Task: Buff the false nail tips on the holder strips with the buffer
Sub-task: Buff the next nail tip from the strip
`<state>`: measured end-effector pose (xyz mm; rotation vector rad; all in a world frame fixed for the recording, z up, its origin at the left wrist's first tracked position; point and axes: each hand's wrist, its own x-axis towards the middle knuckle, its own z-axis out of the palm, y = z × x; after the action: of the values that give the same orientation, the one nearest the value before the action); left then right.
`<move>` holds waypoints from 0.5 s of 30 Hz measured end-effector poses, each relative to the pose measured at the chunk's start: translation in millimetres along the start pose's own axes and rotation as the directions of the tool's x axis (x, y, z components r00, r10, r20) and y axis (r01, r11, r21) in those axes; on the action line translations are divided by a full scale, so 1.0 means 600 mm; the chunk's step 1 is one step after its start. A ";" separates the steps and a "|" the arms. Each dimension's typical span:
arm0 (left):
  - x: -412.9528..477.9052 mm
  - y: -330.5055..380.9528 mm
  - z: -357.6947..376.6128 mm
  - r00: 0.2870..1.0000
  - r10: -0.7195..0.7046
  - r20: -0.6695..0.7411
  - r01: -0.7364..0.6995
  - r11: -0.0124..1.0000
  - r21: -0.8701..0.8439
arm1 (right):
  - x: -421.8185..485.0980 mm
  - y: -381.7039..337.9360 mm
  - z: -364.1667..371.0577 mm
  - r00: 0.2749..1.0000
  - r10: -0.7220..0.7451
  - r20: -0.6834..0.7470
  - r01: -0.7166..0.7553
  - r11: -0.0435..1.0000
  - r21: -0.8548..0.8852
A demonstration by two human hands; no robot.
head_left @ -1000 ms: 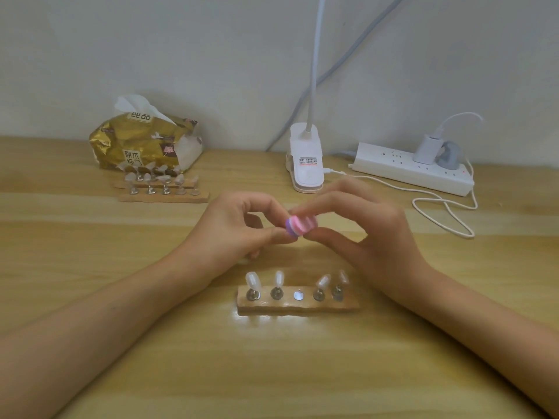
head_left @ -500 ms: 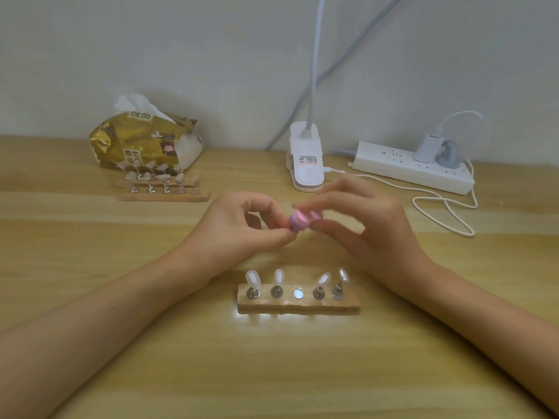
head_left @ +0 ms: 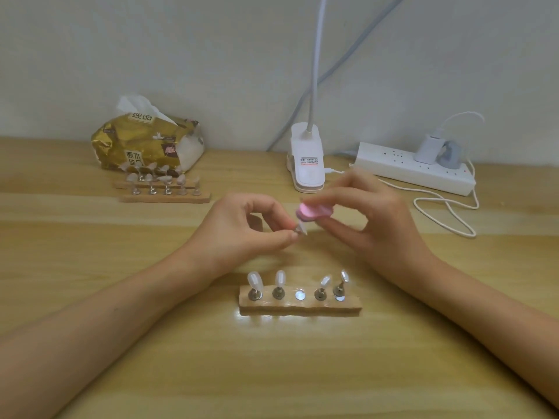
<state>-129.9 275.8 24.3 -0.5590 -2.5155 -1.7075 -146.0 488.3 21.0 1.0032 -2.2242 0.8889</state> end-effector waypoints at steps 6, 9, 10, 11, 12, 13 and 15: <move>-0.001 0.000 -0.002 1.000 0.002 0.011 -0.002 1.000 -0.005 | -0.003 -0.007 0.006 0.998 -0.052 0.046 0.049 0.997 0.056; -0.001 0.002 -0.003 0.999 0.004 0.038 -0.002 1.000 -0.030 | 0.001 -0.001 -0.009 0.998 0.055 -0.002 -0.055 0.993 0.103; -0.001 0.002 -0.003 0.999 0.005 0.038 -0.004 0.999 -0.037 | 0.000 -0.006 -0.009 0.999 0.033 -0.007 -0.032 0.992 0.121; -0.001 0.002 -0.003 1.000 0.005 0.028 -0.004 0.999 -0.042 | -0.002 -0.011 -0.004 1.000 -0.014 0.012 0.012 0.992 0.127; -0.001 0.001 -0.003 1.000 0.006 0.015 -0.005 0.999 -0.041 | -0.004 -0.015 0.001 0.998 -0.054 0.044 0.048 0.991 0.126; -0.001 0.000 -0.003 1.000 0.007 0.008 -0.007 0.999 -0.040 | -0.005 -0.013 0.004 0.996 -0.053 0.070 0.045 0.992 0.119; -0.001 -0.001 -0.003 1.000 0.012 0.008 -0.012 0.999 -0.040 | 0.000 -0.004 -0.005 0.997 0.042 0.057 -0.048 0.993 0.111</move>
<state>-130.0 273.9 24.6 -0.5845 -2.4832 -1.7589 -143.7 489.5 23.7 1.0438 -2.2716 1.0282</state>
